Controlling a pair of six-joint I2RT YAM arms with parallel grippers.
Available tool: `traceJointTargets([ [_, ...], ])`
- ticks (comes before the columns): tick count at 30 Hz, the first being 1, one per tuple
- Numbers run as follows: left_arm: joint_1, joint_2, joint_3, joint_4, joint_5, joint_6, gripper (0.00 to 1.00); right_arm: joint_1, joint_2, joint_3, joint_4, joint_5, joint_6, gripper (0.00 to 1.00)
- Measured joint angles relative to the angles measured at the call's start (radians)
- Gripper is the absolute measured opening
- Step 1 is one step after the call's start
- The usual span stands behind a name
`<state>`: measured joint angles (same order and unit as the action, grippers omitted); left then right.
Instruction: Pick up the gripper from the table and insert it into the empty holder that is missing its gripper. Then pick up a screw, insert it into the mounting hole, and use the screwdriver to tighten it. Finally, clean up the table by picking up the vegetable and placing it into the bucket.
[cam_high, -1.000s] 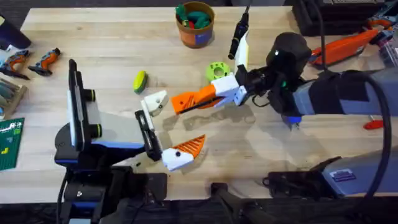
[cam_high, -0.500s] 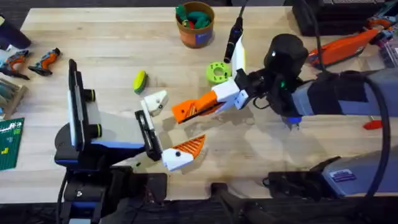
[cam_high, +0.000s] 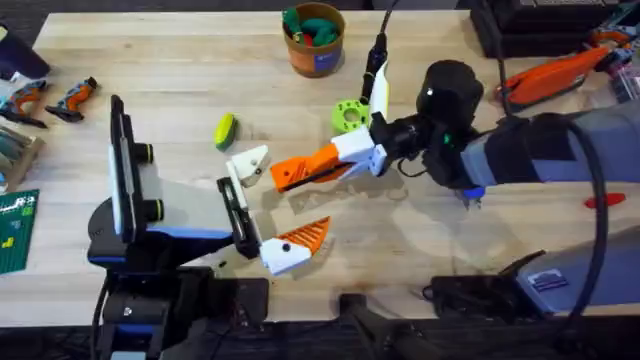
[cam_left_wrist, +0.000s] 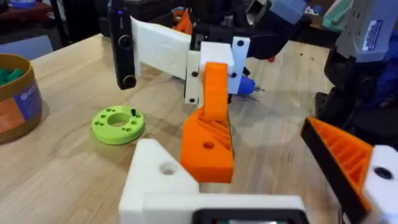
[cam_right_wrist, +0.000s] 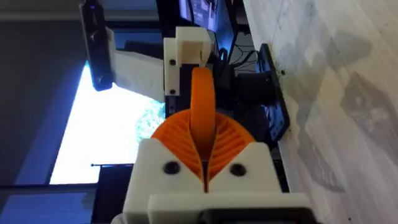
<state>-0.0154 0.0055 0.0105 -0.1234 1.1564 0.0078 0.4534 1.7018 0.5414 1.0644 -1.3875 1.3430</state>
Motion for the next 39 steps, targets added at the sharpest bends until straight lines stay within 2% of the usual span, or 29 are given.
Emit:
traceJointTargets([
  [9,0.000,0.000,0.000,0.000,0.000,0.000,0.985,0.030,0.009,0.045,0.005,0.014,0.000,0.016],
  [23,0.000,0.000,0.000,0.000,0.000,0.000,0.985,0.049,0.009,0.047,0.005,0.075,0.000,0.016],
  [30,0.006,0.000,0.000,0.003,-0.026,-0.001,0.985,0.071,0.012,0.053,0.008,0.113,0.006,0.016],
  [35,0.014,0.000,0.000,0.006,-0.053,-0.007,0.985,0.076,0.062,0.096,0.014,0.105,0.011,0.015],
  [39,0.007,0.000,0.000,0.006,-0.040,0.004,0.985,0.101,0.089,0.152,0.003,0.083,0.011,0.014],
])
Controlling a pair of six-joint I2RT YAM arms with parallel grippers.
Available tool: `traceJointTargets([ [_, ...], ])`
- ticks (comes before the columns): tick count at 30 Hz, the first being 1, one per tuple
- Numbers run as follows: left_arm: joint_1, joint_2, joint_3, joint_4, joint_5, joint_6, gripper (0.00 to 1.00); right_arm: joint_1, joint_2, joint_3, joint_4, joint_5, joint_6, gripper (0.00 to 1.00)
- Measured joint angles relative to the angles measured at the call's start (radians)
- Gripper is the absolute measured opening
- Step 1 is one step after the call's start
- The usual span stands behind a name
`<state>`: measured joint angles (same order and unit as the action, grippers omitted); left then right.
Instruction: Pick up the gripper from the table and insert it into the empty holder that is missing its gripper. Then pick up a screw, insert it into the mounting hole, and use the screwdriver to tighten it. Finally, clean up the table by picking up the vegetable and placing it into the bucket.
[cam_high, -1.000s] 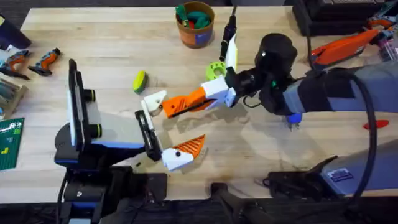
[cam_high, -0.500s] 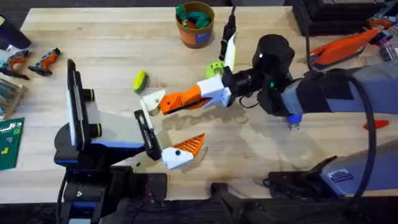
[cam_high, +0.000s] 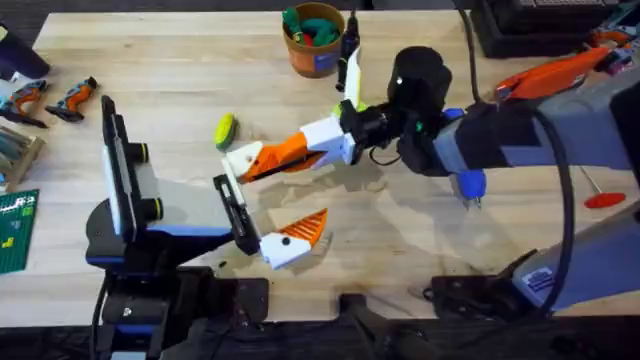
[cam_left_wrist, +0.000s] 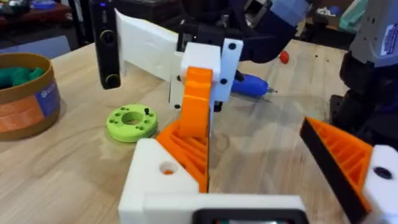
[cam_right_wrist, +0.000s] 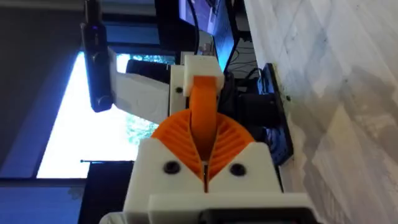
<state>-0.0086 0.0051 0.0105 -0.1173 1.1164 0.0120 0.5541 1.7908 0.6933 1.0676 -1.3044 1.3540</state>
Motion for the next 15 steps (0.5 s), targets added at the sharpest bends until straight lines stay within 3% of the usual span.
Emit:
traceJointTargets([
  [15,0.000,0.000,0.001,-0.003,0.017,0.014,0.985,0.004,0.005,0.032,-0.062,-0.021,-0.004,0.014],
])
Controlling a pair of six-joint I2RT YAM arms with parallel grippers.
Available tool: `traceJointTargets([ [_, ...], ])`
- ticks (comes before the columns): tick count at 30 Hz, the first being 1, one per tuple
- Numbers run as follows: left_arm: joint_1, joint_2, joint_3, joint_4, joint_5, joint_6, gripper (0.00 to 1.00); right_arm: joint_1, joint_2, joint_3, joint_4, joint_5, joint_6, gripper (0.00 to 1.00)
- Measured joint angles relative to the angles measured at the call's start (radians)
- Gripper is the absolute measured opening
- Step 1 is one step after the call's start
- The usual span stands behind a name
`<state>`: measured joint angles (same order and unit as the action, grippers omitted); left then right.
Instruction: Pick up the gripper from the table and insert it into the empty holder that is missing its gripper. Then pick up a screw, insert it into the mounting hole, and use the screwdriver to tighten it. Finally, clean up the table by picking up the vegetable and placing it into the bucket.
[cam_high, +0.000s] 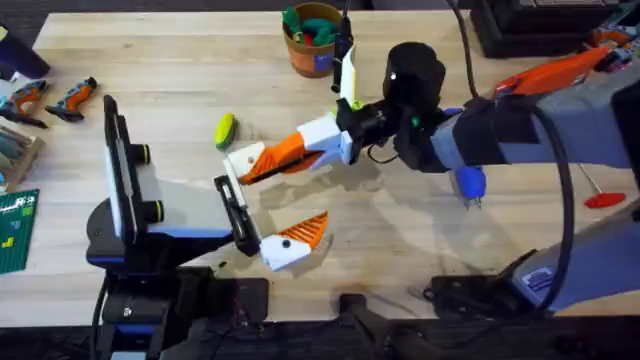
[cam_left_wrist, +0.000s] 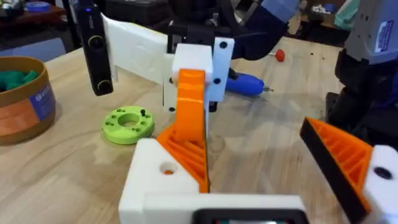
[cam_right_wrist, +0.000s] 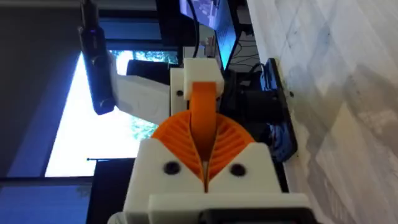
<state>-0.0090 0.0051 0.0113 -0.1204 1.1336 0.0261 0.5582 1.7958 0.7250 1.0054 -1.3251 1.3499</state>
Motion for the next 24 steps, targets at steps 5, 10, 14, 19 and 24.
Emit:
traceJointTargets([
  [5,-0.002,0.000,0.000,0.000,0.001,0.000,0.985,-0.009,0.000,0.000,-0.001,-0.001,0.000,0.014],
  [10,-0.002,0.000,0.000,0.001,-0.011,0.003,0.985,-0.014,0.062,0.072,-0.007,-0.054,0.000,0.013],
  [14,-0.002,0.000,0.000,0.002,-0.019,0.004,0.986,-0.014,0.083,0.104,-0.009,-0.084,0.000,0.012],
  [19,-0.002,0.000,0.000,0.002,-0.022,0.004,0.985,-0.009,0.083,0.105,-0.009,-0.079,0.001,0.012],
  [24,0.000,0.000,0.000,0.004,-0.031,0.004,0.986,-0.006,0.083,0.105,-0.008,-0.062,0.001,0.012],
])
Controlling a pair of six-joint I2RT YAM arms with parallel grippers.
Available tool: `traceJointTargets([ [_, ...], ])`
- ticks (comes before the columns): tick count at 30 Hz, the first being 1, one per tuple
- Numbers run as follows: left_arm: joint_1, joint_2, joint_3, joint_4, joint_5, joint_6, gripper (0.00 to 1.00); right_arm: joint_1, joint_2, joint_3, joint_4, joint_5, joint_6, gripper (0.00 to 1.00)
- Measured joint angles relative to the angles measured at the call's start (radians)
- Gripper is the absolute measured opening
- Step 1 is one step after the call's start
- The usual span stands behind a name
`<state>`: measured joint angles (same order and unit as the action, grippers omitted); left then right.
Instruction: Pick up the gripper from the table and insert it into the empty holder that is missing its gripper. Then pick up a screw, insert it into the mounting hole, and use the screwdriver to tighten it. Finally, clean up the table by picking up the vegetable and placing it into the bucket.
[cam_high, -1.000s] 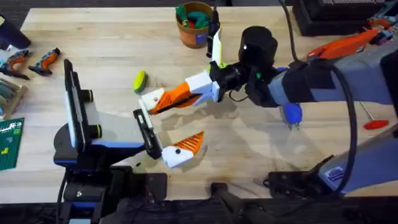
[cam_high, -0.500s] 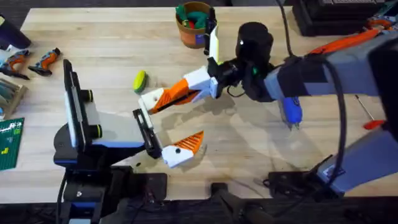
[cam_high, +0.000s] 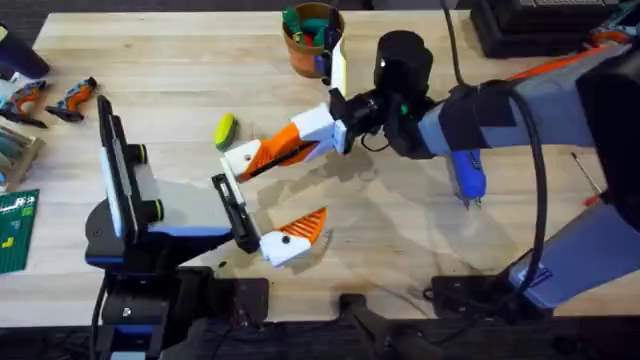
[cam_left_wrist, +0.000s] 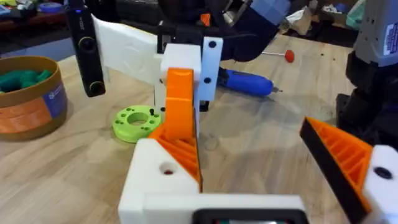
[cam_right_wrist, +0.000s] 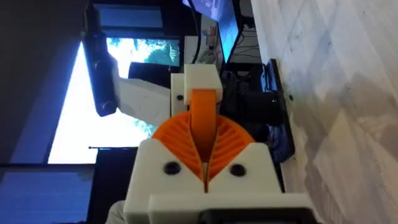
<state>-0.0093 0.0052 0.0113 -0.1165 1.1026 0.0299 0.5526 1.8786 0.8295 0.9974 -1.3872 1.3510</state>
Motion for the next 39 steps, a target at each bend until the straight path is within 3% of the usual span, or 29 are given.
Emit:
traceJointTargets([
  [18,0.007,0.000,0.000,0.002,-0.023,-0.001,0.986,0.023,0.000,0.005,0.003,0.051,0.003,0.012],
  [22,-0.003,0.000,0.001,-0.004,0.013,-0.004,0.985,0.036,0.000,0.012,0.006,0.081,0.007,0.576],
  [24,-0.006,0.000,0.001,-0.005,0.027,-0.004,0.986,0.043,0.000,0.016,0.009,0.089,0.005,0.797],
  [29,-0.006,0.000,0.001,-0.007,0.038,-0.005,0.985,0.014,-0.021,0.018,-0.034,0.101,-0.011,0.831],
  [34,-0.006,0.000,0.001,-0.007,0.039,-0.005,0.985,-0.056,-0.155,0.021,-0.354,0.112,-0.151,0.834],
  [35,-0.006,0.000,0.001,-0.007,0.039,-0.005,0.985,-0.107,-0.239,0.023,-0.593,0.138,-0.287,0.836],
  [36,-0.006,0.000,0.001,-0.007,0.039,-0.005,0.985,-0.125,-0.262,0.023,-0.665,0.150,-0.330,0.836],
  [37,-0.006,0.000,0.001,-0.007,0.039,-0.005,0.985,-0.181,-0.326,0.027,-0.864,0.187,-0.464,0.836],
  [39,-0.006,0.000,0.001,-0.007,0.039,-0.005,0.985,-0.219,-0.361,0.042,-1.003,0.214,-0.553,0.838],
])
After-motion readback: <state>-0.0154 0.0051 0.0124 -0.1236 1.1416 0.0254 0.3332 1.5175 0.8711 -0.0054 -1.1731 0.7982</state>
